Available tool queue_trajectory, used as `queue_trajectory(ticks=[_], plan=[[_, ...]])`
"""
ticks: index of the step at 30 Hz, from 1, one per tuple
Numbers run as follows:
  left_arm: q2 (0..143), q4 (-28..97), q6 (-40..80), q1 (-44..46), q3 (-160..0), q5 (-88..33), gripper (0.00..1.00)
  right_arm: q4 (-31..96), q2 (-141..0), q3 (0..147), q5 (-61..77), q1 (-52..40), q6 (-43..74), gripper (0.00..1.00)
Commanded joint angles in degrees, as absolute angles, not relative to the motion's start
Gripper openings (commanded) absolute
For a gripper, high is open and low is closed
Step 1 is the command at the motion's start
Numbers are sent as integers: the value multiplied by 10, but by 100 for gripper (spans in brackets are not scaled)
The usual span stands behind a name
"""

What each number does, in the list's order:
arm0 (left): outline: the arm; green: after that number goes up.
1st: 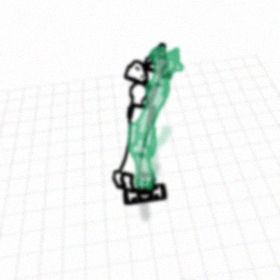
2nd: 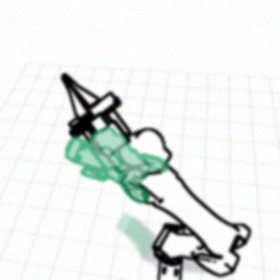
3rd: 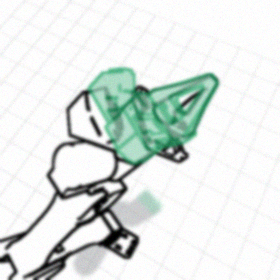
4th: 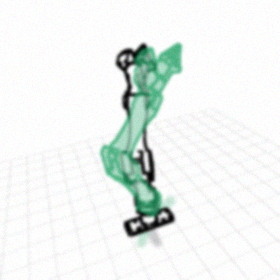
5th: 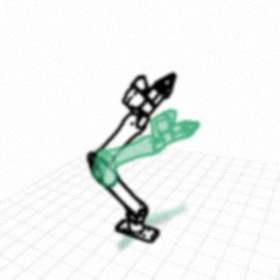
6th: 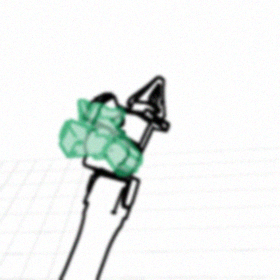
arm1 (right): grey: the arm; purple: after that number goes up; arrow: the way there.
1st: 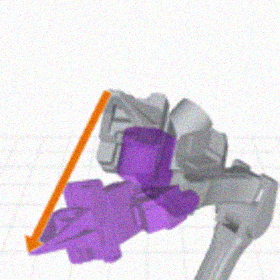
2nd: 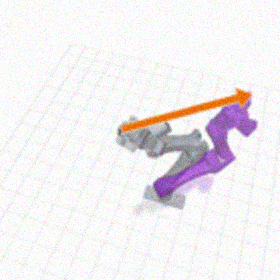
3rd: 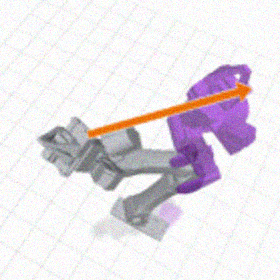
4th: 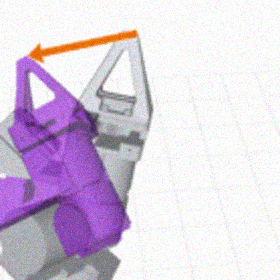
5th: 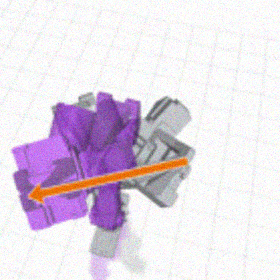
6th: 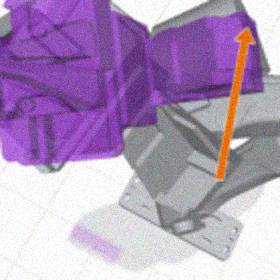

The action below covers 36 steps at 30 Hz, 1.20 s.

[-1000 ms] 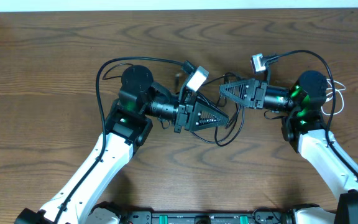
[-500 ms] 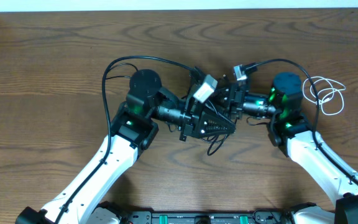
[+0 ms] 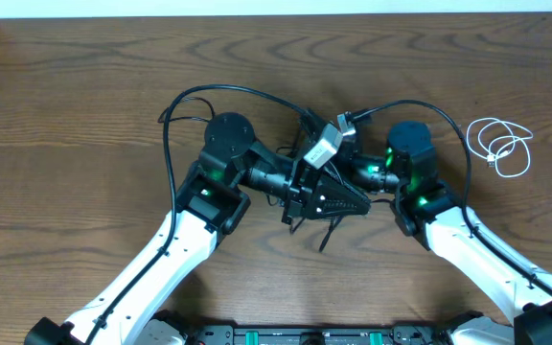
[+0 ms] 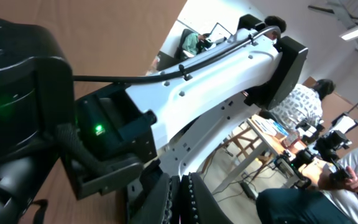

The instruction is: Untangle cables

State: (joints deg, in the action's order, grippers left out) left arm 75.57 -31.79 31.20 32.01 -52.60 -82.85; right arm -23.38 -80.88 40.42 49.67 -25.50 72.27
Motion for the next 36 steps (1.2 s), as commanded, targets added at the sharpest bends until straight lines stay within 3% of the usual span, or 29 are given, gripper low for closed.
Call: queue_trajectory(ticks=[1,4,6,8,11,12,14,18,21,28,36], plan=[[752,-323,297,331,-527,-840,8,-233,-811,412,456,-270,724,63],[752,-323,293,338,-527,-840,8,-233,-815,412,442,-277,724,61],[752,-323,293,341,-527,-840,8,-234,-821,412,436,-279,721,53],[752,-322,292,341,-527,-840,8,-234,-827,412,434,-278,715,40],[752,-322,292,341,-527,-840,8,-234,-831,412,421,-278,671,5],[752,-322,292,341,-527,-840,8,-234,-831,412,419,-277,652,1],[752,-317,292,341,-527,-840,14,-244,-830,412,420,-275,626,1],[752,-298,291,340,-527,-842,63,-317,-827,412,452,-261,617,1],[752,-294,292,338,-527,-859,79,-357,-817,415,478,-237,638,1],[752,-291,292,326,-527,-901,91,-374,-803,472,579,-154,647,1],[752,-292,291,324,-527,-900,92,-345,-803,568,688,-77,651,1]])
